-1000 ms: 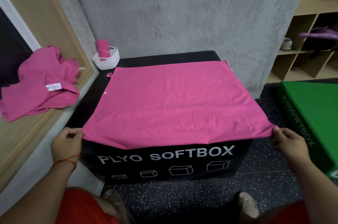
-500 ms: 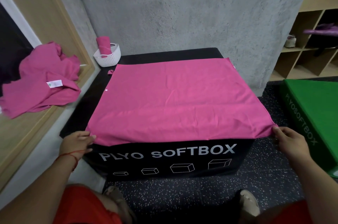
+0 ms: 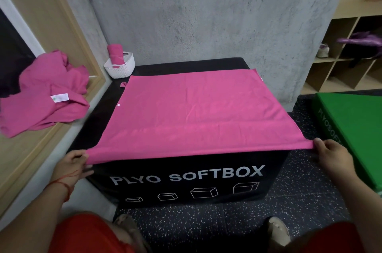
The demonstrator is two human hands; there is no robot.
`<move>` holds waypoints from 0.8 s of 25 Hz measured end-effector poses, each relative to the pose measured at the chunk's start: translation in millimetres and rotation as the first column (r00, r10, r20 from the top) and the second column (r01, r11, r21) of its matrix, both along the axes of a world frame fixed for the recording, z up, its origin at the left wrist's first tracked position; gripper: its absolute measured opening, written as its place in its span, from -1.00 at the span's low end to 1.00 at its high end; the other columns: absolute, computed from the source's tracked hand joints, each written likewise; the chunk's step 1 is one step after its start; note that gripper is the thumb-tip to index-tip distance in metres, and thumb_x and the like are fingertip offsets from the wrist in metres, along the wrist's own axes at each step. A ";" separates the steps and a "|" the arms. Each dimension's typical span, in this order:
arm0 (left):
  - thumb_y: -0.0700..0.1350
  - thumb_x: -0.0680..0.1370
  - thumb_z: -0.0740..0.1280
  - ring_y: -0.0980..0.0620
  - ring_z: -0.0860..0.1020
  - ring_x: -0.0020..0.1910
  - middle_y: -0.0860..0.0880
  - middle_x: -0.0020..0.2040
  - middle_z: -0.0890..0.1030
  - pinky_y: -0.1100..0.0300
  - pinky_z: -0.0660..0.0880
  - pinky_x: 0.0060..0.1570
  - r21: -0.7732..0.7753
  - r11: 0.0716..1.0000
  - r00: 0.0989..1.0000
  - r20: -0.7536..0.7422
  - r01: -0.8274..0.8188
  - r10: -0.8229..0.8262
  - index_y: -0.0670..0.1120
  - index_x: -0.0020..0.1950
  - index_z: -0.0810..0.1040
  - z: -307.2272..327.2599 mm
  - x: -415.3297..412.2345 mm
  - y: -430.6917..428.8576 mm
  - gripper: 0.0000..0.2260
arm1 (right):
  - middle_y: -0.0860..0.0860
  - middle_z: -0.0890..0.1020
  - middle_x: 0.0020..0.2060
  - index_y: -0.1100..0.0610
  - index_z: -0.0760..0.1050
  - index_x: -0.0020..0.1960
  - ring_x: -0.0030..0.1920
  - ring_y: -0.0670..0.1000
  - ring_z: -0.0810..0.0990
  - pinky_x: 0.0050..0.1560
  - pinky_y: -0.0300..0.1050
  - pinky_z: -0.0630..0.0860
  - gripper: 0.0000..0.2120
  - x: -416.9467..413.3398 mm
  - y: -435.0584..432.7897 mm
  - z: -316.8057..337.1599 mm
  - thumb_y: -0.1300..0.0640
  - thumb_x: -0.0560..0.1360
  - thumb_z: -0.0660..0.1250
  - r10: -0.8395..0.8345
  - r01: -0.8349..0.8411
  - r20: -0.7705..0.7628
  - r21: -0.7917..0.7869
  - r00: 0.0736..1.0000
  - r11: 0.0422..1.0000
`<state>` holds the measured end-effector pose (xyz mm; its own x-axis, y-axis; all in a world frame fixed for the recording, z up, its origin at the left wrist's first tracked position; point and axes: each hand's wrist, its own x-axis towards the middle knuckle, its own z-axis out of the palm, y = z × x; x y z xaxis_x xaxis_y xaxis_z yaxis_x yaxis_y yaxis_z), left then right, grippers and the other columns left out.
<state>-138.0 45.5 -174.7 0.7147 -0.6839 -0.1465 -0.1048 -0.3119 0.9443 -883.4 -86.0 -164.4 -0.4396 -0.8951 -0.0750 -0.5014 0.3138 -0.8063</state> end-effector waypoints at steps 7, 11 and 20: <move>-0.27 0.69 0.25 -0.12 0.57 -0.23 -0.29 0.01 0.54 0.16 0.61 -0.52 -0.044 0.999 0.997 0.068 -0.029 0.032 -0.20 0.23 0.46 3.4 -1.8 -5.7 -0.88 | 0.26 0.69 -0.17 0.30 0.56 0.07 -0.35 0.12 0.65 -0.33 -0.06 0.58 -0.74 -6.5 6.3 2.3 0.10 0.74 0.27 -0.010 -0.025 0.294 0.115 0.956 0.993; -0.45 0.62 0.24 -0.18 0.57 -0.19 -0.31 0.05 0.54 0.21 0.64 -0.41 -0.050 0.999 1.000 0.001 -0.001 0.001 -0.23 0.25 0.45 7.7 1.3 2.0 -0.76 | 0.28 0.63 -0.14 0.34 0.52 0.14 -0.32 0.08 0.62 -0.45 -0.16 0.61 -0.90 -14.5 8.7 6.6 0.29 0.70 0.29 0.031 -0.086 0.382 0.127 0.924 0.988; -0.54 0.54 0.16 -0.12 0.51 -0.29 -0.25 -0.04 0.62 0.34 0.50 -0.55 0.042 0.999 0.989 0.150 0.003 -0.010 -0.17 -0.04 0.52 12.0 6.5 15.1 -0.70 | 0.27 0.70 -0.04 0.25 0.68 -0.02 -0.26 0.11 0.57 -0.27 -0.09 0.52 -0.70 -21.6 -3.0 6.3 0.37 0.68 0.18 0.044 -0.073 0.257 0.104 0.966 0.992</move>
